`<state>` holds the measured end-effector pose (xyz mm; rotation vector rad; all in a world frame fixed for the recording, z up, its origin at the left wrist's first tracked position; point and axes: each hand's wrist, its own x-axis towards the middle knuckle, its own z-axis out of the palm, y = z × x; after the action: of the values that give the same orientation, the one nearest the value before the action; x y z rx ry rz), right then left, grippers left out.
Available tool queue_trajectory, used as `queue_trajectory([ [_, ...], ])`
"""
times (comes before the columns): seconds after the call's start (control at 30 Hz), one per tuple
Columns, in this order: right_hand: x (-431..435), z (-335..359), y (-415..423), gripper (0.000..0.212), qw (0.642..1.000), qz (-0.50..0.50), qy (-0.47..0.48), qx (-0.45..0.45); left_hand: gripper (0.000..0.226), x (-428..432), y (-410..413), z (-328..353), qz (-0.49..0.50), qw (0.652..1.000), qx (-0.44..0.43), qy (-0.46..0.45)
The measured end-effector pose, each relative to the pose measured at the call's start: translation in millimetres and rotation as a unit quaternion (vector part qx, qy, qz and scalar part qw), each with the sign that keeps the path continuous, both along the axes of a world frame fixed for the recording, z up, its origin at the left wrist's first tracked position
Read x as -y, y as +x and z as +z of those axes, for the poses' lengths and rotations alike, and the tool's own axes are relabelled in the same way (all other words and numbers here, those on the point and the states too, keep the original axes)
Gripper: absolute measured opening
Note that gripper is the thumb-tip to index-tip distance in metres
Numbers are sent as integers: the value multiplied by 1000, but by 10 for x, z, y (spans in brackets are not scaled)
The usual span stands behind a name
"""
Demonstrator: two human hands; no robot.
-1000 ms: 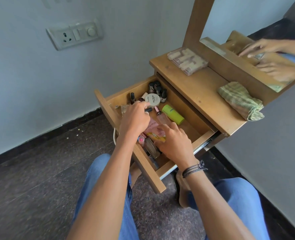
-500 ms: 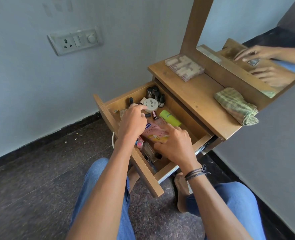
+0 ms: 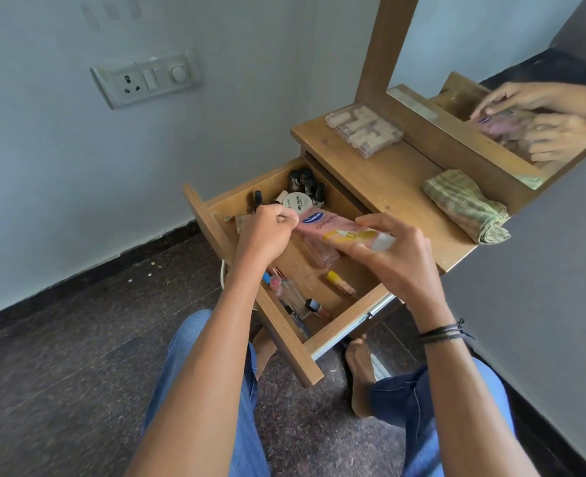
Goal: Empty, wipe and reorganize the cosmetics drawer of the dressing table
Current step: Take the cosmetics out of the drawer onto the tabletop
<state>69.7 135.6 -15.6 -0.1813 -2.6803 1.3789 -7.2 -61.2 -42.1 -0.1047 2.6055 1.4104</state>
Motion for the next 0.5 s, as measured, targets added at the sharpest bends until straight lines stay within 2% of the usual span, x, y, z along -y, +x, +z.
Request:
queue_trajectory([
  [0.1,-39,4,2,40,1000,2,-9,-21,25,-17,10,15,51,989,27,133],
  [0.2,-101,-25,-18,41,999,10,-12,-36,29,-26,-4,40,87,971,14,224],
  [0.4,-213,-81,-53,56,997,61,3,-36,26,-98,6,50,149,946,0,289],
  [0.5,-259,-93,-101,55,997,55,2,-58,27,-150,7,49,173,936,-4,306],
])
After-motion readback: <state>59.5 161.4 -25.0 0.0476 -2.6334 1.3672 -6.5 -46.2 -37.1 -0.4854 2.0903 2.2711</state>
